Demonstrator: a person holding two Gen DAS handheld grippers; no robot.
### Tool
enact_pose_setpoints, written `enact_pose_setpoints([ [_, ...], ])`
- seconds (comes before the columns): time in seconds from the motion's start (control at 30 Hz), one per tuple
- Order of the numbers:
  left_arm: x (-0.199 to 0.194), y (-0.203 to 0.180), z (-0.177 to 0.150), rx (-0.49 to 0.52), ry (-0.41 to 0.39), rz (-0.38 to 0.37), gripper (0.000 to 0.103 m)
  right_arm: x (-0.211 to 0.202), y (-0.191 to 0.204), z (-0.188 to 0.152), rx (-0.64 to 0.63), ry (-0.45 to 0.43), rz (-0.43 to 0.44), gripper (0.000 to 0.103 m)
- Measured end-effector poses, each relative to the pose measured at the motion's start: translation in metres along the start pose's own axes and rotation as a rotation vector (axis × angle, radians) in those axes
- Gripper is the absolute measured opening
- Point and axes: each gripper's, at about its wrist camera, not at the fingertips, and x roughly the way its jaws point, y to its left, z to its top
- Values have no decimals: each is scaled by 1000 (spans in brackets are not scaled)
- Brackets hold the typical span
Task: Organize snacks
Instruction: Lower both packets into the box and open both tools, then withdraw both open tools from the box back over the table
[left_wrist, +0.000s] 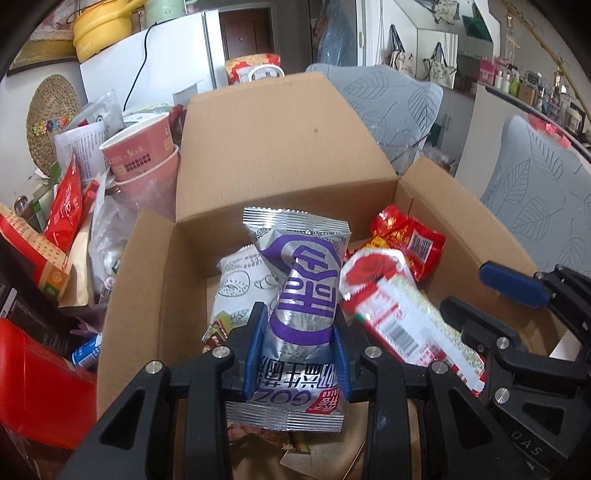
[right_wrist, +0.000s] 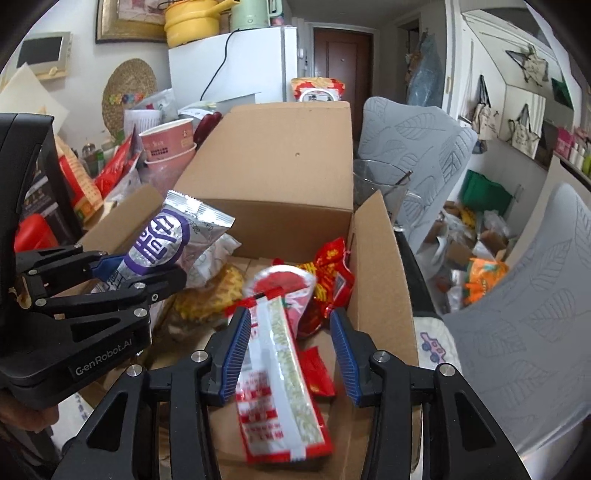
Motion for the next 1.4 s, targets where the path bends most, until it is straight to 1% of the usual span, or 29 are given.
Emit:
enact_pose_setpoints([
  [0.13,10,-5,-4,24,48,16,33,5,2,-3,-24,14,-40,44],
  [0.27,20,-6,-5,25,101,16,33,6,3,-4,-35,21,-54,44],
  [0.33,21,-6,-4,23,111,8,38,5,4,-4,-40,21,-54,44],
  [0.4,24,-5,-3,20,127,6,47,5,5,-3,-43,24,-53,45],
  [0.43,25,-5,-2,18,132,5,49,4,5,-3,-44,26,-52,45],
  [0.5,24,-6,-5,17,130,8,57,4,6,-1,-43,31,-49,45],
  [0.53,23,-6,-5,17,128,15,59,3,6,-2,-43,32,-51,45],
  [0.6,20,-6,-5,17,119,31,68,1,6,-1,-41,32,-53,45],
  [0.67,15,-4,-4,13,109,45,72,-1,5,-1,-40,33,-53,46],
  [0.77,5,-2,-2,2,88,51,72,-6,5,1,-36,27,-53,49],
  [0.97,-20,-1,8,-6,39,71,72,-21,4,9,-25,7,-56,49],
  [1.03,-32,0,12,-9,18,77,72,-31,4,13,-19,-6,-54,49],
  [1.07,-36,1,13,-12,10,77,72,-34,4,13,-18,-11,-53,53],
  [1.13,-49,1,12,-17,-8,80,72,-45,3,17,-14,-32,-53,56],
  [1.2,-62,3,15,-17,-33,95,72,-56,4,21,-12,-49,-56,56],
  [1.3,-80,4,19,-21,-67,99,72,-74,7,25,-15,-78,-61,56],
  [1.37,-92,6,19,-25,-87,93,72,-85,9,28,-18,-100,-64,63],
  [1.4,-100,7,19,-28,-101,89,72,-93,11,29,-19,-118,-65,64],
])
